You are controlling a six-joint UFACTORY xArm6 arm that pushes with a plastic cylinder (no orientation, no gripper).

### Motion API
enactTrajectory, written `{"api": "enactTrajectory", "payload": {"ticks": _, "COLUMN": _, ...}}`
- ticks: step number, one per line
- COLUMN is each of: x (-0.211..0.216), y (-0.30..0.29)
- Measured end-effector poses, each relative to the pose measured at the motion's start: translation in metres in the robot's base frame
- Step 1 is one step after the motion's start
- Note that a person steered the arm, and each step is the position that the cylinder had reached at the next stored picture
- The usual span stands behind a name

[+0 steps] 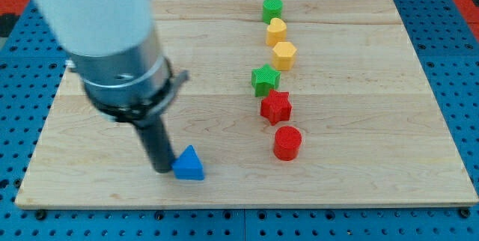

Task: Move the blue cube towards the center

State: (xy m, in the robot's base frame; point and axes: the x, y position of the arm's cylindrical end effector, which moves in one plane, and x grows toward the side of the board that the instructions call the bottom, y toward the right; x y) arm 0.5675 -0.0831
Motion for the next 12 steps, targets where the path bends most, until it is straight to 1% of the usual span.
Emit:
{"api": "enactTrajectory", "payload": {"ticks": 1, "x": 0.0, "y": 0.064}}
{"api": "enactTrajectory", "payload": {"ticks": 2, "x": 0.004, "y": 0.088}}
{"api": "enactTrajectory", "payload": {"ticks": 3, "x": 0.019, "y": 0.101}}
{"api": "enactTrajectory", "payload": {"ticks": 4, "x": 0.015, "y": 0.08}}
{"api": "enactTrajectory", "payload": {"ticks": 6, "x": -0.141, "y": -0.077}}
{"api": "enactTrajectory", "payload": {"ticks": 7, "x": -0.192, "y": -0.095}}
{"api": "enactTrajectory", "payload": {"ticks": 8, "x": -0.237, "y": -0.059}}
{"api": "enactTrajectory", "payload": {"ticks": 9, "x": -0.248, "y": -0.011}}
{"api": "enactTrajectory", "payload": {"ticks": 10, "x": -0.218, "y": -0.005}}
{"api": "enactTrajectory", "payload": {"ticks": 11, "x": -0.216, "y": 0.022}}
{"api": "enactTrajectory", "payload": {"ticks": 12, "x": -0.188, "y": 0.0}}
